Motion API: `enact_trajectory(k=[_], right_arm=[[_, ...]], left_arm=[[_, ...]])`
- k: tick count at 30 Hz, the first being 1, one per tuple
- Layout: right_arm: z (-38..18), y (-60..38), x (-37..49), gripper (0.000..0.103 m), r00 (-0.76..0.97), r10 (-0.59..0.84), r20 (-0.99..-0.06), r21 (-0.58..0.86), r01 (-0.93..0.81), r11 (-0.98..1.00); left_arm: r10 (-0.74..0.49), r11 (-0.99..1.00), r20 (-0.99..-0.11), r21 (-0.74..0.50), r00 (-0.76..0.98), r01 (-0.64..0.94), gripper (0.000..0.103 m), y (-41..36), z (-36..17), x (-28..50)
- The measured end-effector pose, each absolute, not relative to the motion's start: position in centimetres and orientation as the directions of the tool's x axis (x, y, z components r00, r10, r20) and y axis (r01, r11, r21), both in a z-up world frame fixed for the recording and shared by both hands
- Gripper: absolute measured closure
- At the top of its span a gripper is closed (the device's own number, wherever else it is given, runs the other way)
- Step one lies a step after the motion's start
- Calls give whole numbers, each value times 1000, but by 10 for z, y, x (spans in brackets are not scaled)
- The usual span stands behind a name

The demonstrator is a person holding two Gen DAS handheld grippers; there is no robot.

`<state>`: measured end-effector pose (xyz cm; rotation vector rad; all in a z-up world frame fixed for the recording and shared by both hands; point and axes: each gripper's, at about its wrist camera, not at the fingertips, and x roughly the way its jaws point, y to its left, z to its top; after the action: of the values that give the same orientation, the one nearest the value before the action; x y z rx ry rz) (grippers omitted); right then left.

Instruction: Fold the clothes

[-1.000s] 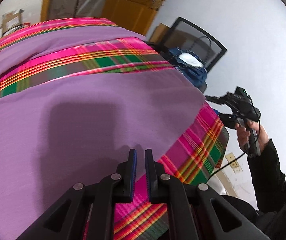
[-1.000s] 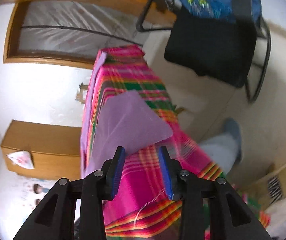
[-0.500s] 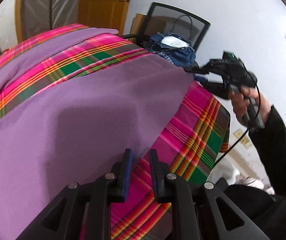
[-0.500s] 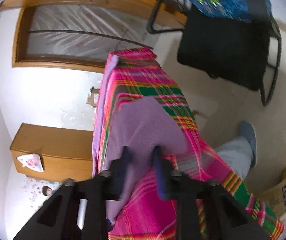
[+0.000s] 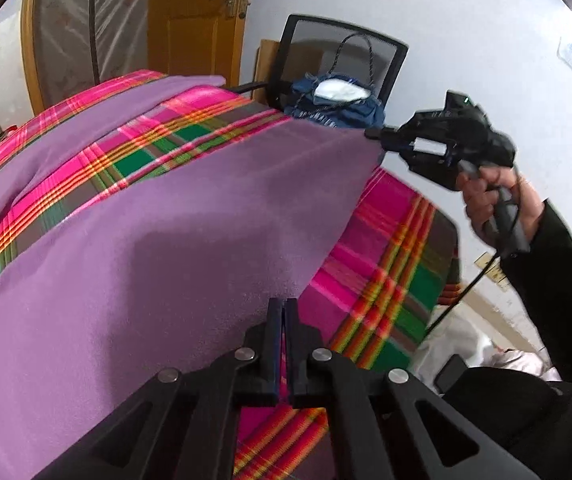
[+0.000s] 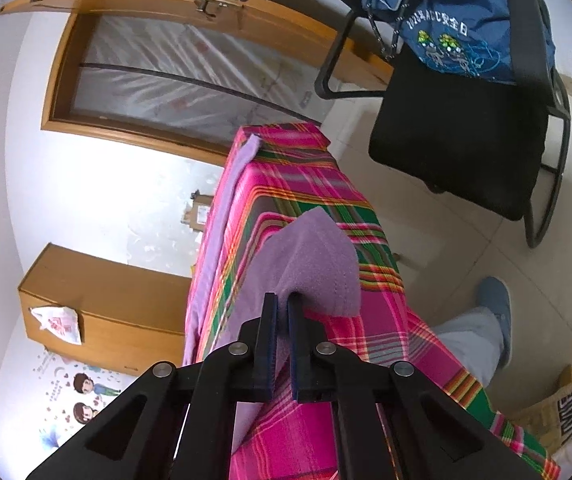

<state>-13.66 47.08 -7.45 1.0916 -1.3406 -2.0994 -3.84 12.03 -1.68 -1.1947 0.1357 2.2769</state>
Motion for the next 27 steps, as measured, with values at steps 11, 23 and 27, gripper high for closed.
enact_trajectory(k=[11,23,27], right_arm=[[-89,483,-131,80,-589,-602,-540,816,-191,-545],[-27,404,-133,75,-595,-564,-572,593,174,-786],[-28,358,-135,72,-539,-567,-623,503,278,-818]], left_arm=[[504,-803,-781,-267,-369,-532,102,115,-25,-41],[472,-872,-735,-306,-487,-383,101,64,-5,-41],[391,-920,-727,-312,-565,-235,101,21,-2,-39]])
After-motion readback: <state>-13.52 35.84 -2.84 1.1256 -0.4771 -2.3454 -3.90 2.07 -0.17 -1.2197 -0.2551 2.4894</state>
